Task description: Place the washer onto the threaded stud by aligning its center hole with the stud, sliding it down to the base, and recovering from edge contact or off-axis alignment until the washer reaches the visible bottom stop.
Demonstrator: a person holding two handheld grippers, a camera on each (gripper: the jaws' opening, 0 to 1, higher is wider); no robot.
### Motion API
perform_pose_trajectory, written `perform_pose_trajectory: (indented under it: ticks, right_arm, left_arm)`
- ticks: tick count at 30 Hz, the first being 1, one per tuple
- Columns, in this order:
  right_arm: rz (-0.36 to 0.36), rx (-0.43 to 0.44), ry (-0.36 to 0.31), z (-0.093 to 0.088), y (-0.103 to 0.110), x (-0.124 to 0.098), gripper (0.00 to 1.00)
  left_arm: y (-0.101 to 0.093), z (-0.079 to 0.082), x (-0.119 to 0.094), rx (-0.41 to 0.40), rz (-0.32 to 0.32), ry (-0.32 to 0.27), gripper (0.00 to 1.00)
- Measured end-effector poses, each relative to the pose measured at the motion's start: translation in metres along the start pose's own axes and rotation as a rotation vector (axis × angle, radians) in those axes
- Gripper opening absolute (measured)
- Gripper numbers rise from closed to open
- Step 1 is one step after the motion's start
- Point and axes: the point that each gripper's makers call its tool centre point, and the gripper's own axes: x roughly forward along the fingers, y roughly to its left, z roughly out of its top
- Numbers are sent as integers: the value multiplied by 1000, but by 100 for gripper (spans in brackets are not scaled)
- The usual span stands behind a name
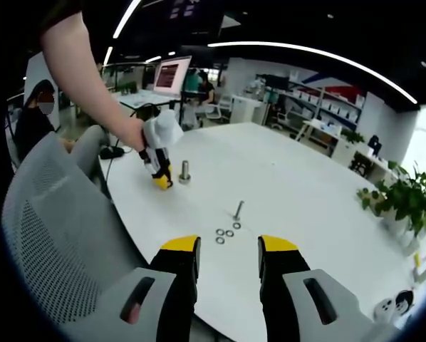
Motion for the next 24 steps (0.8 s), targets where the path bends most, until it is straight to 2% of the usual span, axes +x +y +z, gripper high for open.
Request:
perform_pose_trajectory:
  ticks: [13, 19, 24]
  right_arm:
    - [2, 0, 0, 0, 0, 0, 34]
    - [2, 0, 0, 0, 1, 0, 34]
    - [1, -1, -1, 0, 1, 0, 34]
  left_arm:
    - [0, 13, -13, 30, 23, -63, 19]
    - [3, 25, -27, 75, 43, -107, 19]
    - [10, 34, -37, 74, 65, -143, 18]
